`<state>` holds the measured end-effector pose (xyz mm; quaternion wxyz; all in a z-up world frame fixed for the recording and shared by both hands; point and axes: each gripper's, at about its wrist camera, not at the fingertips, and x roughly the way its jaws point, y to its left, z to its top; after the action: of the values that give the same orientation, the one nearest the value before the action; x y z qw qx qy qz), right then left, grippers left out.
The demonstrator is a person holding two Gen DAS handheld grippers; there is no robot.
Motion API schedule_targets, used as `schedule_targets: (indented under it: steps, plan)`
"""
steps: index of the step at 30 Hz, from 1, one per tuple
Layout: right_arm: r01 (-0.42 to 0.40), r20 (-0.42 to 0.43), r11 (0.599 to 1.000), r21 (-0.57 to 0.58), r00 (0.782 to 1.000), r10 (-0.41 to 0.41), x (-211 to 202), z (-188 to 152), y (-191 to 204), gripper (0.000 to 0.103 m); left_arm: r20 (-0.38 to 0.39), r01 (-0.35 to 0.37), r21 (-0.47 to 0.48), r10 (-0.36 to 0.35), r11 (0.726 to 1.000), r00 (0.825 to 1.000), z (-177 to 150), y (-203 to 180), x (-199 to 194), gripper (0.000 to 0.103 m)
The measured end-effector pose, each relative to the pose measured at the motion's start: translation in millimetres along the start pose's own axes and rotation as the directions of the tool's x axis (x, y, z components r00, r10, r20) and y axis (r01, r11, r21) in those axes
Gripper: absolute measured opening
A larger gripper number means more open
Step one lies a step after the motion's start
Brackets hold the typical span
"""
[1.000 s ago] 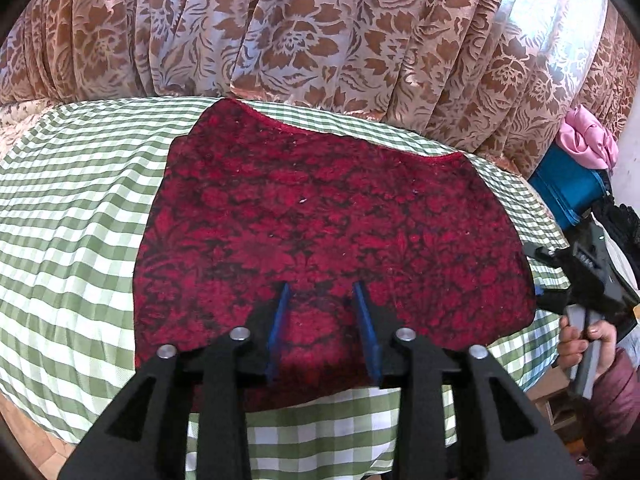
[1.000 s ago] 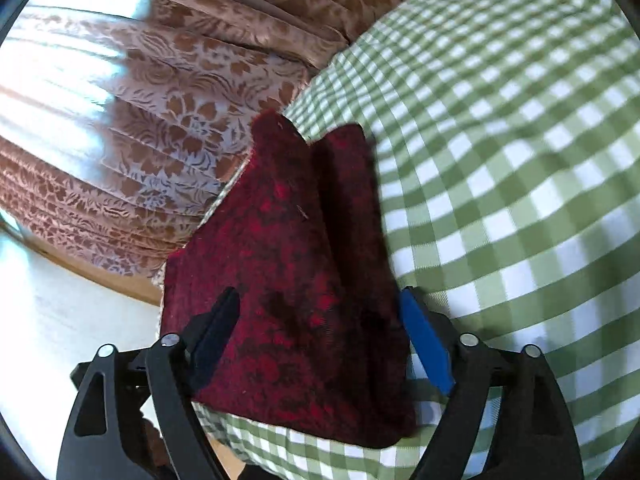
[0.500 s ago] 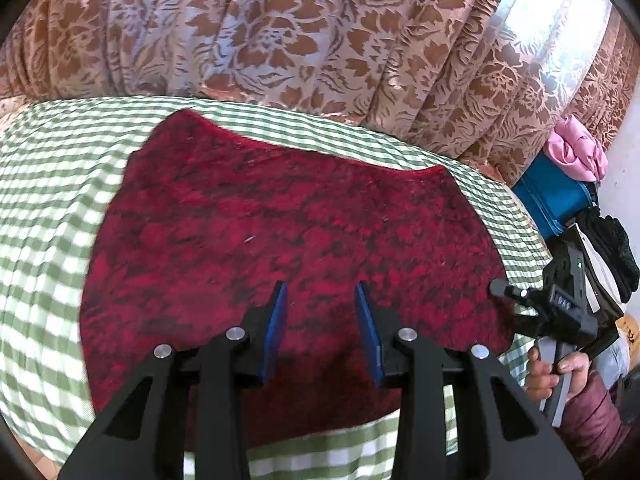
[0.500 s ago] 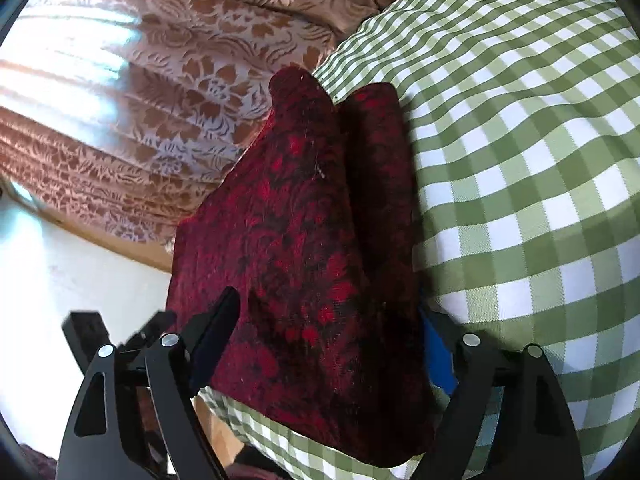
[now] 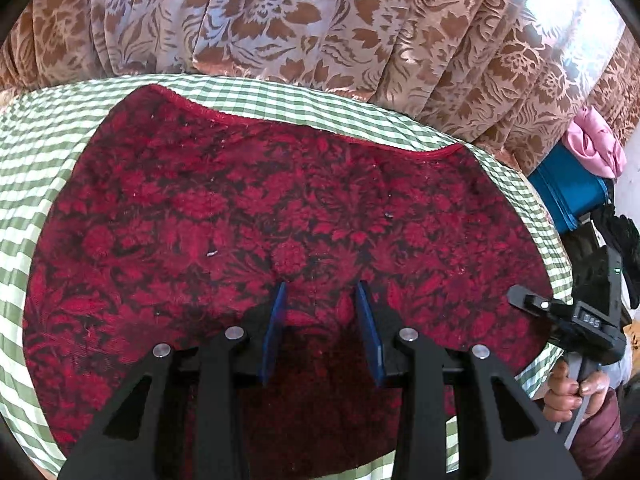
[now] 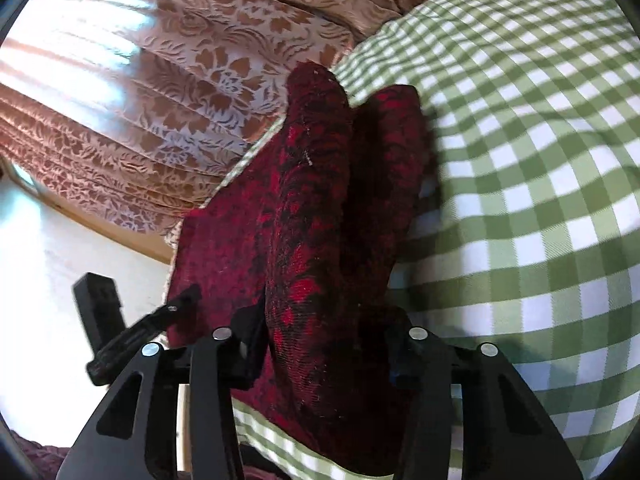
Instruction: Fold small clothes
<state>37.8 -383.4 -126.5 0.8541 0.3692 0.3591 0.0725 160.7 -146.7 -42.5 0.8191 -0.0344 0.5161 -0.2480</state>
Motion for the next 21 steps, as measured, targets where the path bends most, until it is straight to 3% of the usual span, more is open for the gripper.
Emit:
schedule_targets:
  steps: [10, 21]
  plan:
    - [-0.093, 0.005, 0.987, -0.131, 0.995, 0.095, -7.2, 13.1, 80.7, 0.038, -0.009, 0.088, -0.082, -0.089, 0.993, 0.996, 0.5, 20.5, 8.4, 0.033]
    - [-0.122, -0.040, 0.965, -0.230, 0.992, 0.116, 30.6, 10.9, 178.8, 0.032, 0.022, 0.175, -0.145, -0.174, 0.974, 0.985, -3.7, 37.5, 9.4, 0.027]
